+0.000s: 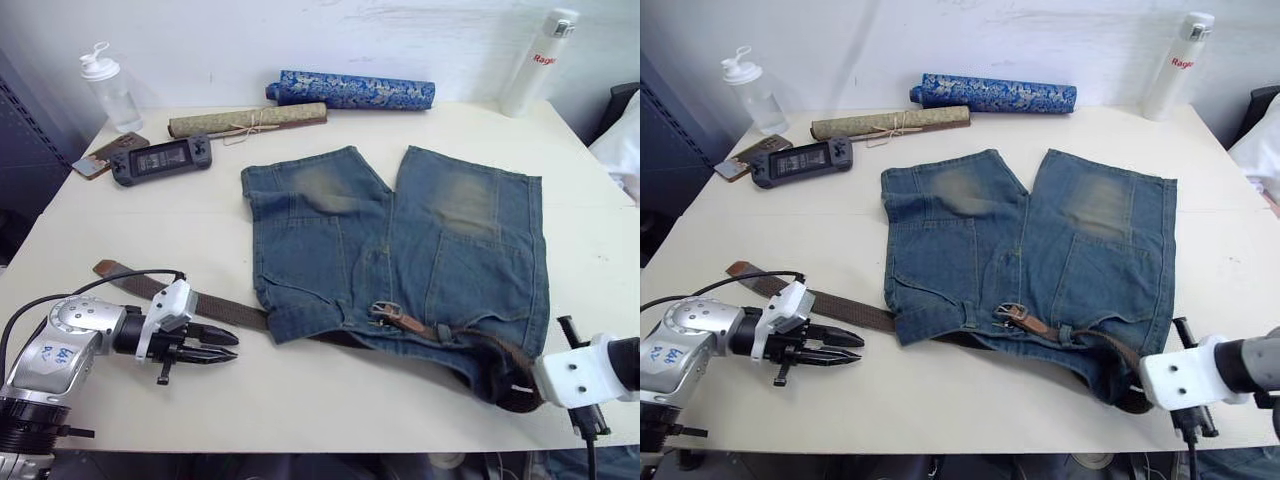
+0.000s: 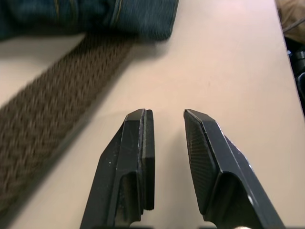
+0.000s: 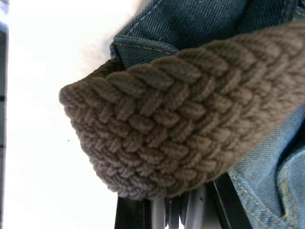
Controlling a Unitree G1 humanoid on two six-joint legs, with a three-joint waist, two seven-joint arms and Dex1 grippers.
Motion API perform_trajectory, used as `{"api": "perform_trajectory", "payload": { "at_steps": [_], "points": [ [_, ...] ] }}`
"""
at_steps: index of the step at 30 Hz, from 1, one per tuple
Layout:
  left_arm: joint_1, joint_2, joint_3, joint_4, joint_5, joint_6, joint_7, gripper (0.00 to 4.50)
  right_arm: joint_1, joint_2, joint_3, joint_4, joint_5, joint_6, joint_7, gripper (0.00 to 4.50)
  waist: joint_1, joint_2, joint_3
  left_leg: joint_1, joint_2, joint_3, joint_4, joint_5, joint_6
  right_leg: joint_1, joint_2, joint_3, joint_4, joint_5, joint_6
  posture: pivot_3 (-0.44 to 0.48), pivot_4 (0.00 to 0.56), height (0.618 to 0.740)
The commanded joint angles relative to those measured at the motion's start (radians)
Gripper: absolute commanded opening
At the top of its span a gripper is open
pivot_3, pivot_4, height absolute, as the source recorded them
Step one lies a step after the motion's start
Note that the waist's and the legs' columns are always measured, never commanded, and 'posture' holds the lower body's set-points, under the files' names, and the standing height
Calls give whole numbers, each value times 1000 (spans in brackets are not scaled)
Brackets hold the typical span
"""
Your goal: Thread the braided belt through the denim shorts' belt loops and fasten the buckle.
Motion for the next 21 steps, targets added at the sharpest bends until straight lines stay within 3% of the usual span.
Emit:
{"api": "perform_trajectory", "payload": {
  "at_steps": [1, 3, 6, 11, 13, 15, 18, 21],
  "points": [
    [-7, 3, 44, -37, -59, 45, 13, 1275, -9, 12, 50, -24, -13, 68, -13, 0, -4, 0, 0, 0, 1, 0, 0, -1, -1, 0, 0, -2, 0, 0, 0, 0, 150, 637],
    [-16, 10, 53, -42, -80, 69, 15, 1216, -25, 16, 49, -32, -1, 109, -22, 690, -8, 0, 0, 1, 5, 0, 0, -2, -3, 0, 0, -6, 0, 0, -1, 0, 150, 637],
    [-31, 20, 68, -44, -113, 112, 20, 2094, -52, 23, 26, -52, 53, 180, -17, 1999, -13, 2, 1, 0, 8, -4, 0, -3, -4, 0, 2, -10, 1, -1, -3, 0, 150, 637],
    [-100, 17, 104, -38, -191, 223, 38, 4475, -103, 15, -68, -44, 152, 251, 41, 4489, -12, 7, 4, 0, 8, -6, 0, -2, -5, 0, 2, -11, 1, -1, -3, 0, 150, 637],
    [-187, 5, 114, 10, -223, 276, 55, 4475, -159, -24, -141, -12, 255, 370, 104, 4489, -12, 9, 5, 0, 8, -7, 0, -2, -5, 0, 2, -11, 1, -1, -3, 0, 150, 637],
    [-319, -29, 92, 103, -212, 293, 86, 4475, -299, -81, -134, 57, 388, 526, 123, 4489, -13, 12, 7, 0, 7, -8, 0, -2, -5, 0, 2, -11, 1, 0, -3, 0, 150, 637],
    [-472, -103, 28, 235, -138, 243, 118, 4475, -603, -53, 57, 160, 433, 641, 26, 4489, -18, 12, 7, 1, 7, -9, 2, -2, -5, 2, 2, -12, 2, 1, -3, 0, 150, 637],
    [-587, -186, -52, 378, -23, 135, 153, 4475, -888, 96, 282, 291, 293, 715, -139, 4489, -29, 8, 4, 3, 7, -9, -1, -2, -6, 5, 2, -16, -1, 2, -1, 0, 150, 637]
  ]
}}
